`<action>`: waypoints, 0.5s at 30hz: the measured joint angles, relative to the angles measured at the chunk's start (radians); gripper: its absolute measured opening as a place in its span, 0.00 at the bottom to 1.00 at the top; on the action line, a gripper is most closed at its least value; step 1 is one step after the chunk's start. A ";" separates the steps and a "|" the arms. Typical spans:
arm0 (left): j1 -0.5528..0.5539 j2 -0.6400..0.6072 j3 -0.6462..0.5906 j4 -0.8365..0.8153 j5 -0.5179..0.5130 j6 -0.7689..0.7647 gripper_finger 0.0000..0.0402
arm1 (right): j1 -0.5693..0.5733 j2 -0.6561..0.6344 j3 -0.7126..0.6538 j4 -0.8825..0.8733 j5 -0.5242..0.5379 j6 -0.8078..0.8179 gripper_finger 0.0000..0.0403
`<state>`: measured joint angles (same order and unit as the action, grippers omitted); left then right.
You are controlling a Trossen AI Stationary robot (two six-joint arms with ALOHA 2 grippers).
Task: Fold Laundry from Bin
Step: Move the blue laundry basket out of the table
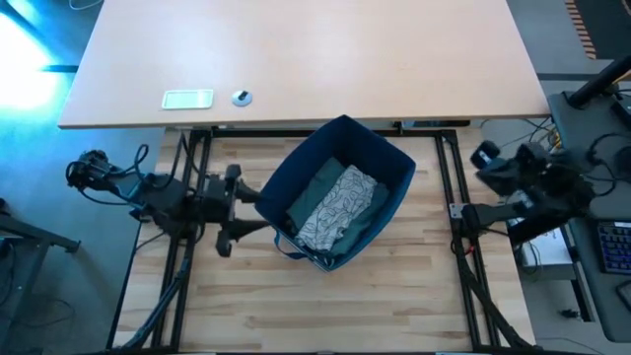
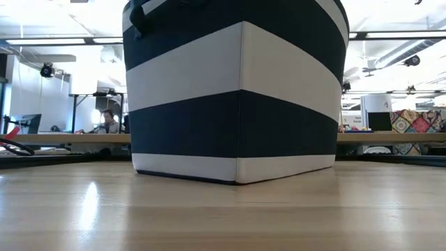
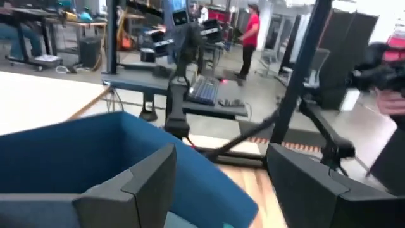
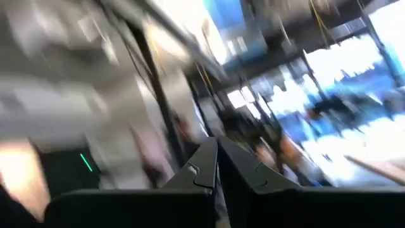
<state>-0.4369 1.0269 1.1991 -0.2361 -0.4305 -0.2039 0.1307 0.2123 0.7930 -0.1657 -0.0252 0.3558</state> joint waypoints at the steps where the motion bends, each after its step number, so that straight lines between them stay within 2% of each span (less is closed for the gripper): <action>1: 0.003 0.004 0.010 0.008 -0.006 0.000 0.58 | 0.000 0.007 -0.014 0.089 0.001 0.039 0.02; 5: 0.002 0.038 0.050 0.092 -0.005 -0.053 0.58 | 0.000 0.068 -0.026 0.373 0.046 0.002 0.02; 8: 0.001 0.075 0.099 0.075 0.023 -0.151 0.58 | 0.000 0.167 -0.027 0.478 0.098 -0.020 0.02; 9: 0.001 0.085 0.118 0.045 0.039 -0.125 0.58 | 0.001 0.202 -0.023 0.471 0.168 -0.004 0.02; 11: 0.009 0.105 0.166 -0.023 0.026 -0.042 0.58 | 0.000 0.270 0.012 0.357 0.360 0.075 0.02; 12: 0.015 0.115 0.194 -0.076 -0.016 -0.031 0.58 | 0.000 0.301 0.034 0.248 0.415 0.115 0.02; 15: 0.019 0.143 0.285 -0.316 -0.260 -0.128 0.58 | 0.000 0.420 0.137 -0.112 0.466 0.308 0.02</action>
<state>-0.4179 1.1695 1.4843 -0.5518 -0.6907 -0.3314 0.1309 0.6328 0.9305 -0.2780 0.4410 0.6639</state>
